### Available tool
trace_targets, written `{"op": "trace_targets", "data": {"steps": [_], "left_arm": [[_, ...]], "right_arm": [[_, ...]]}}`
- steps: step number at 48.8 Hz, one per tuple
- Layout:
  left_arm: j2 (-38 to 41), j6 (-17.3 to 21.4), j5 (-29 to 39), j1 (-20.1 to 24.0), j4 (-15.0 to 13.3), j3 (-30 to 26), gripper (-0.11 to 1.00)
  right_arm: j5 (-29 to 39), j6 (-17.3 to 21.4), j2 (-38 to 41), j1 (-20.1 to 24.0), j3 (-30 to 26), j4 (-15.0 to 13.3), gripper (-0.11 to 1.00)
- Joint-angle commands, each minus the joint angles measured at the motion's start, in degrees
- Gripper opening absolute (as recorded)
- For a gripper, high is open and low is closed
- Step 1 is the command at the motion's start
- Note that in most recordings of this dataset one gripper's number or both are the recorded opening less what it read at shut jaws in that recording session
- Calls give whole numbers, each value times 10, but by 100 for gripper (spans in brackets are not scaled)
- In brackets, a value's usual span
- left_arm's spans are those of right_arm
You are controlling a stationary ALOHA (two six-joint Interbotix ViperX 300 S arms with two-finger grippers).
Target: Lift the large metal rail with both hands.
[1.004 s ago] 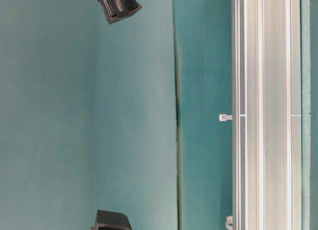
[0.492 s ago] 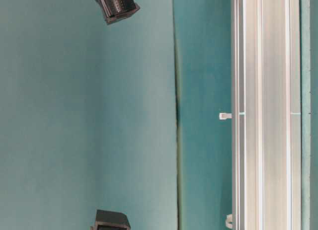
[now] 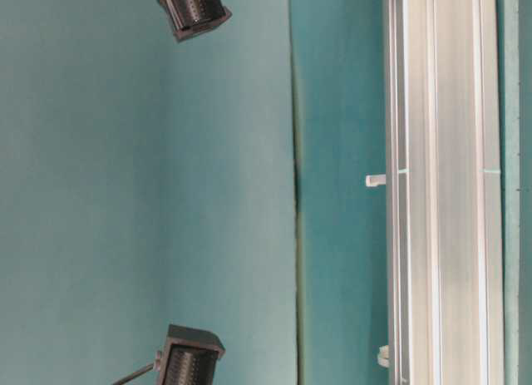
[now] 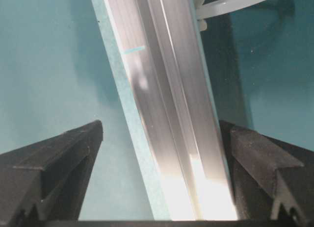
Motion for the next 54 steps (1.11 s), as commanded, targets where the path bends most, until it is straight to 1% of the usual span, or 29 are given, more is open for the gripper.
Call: {"op": "trace_targets", "data": {"steps": [1,3,6,8,9,18,27,35,42,48,54], "left_arm": [[-21,2,-2,11,1,-4,64],[-30,4,-1,11,1,-3,76],[-38,11,-1,11,1,-1,91],[-42,16,2,10,1,0,96],[-44,18,4,9,1,0,97],[-82,25,54,-2,1,1,95],[-167,19,80,-13,1,4,95],[-259,25,80,-15,1,13,95],[-352,26,78,-14,0,35,95],[-435,21,61,-14,1,58,95],[-516,20,36,-14,1,67,95]], "right_arm": [[-2,1,-3,3,-6,3,92],[-2,2,-3,3,-7,3,92],[-3,2,-6,3,-8,3,92],[-2,2,-10,2,-9,2,92],[-1,2,-11,2,-10,2,92],[5,5,-56,-7,-14,-2,92],[8,6,-130,-10,-13,-2,92],[5,6,-196,-12,-10,-3,92],[-4,5,-255,-21,3,-3,92],[-32,6,-304,-25,13,-4,92],[-76,6,-359,-26,33,-4,92]]}}
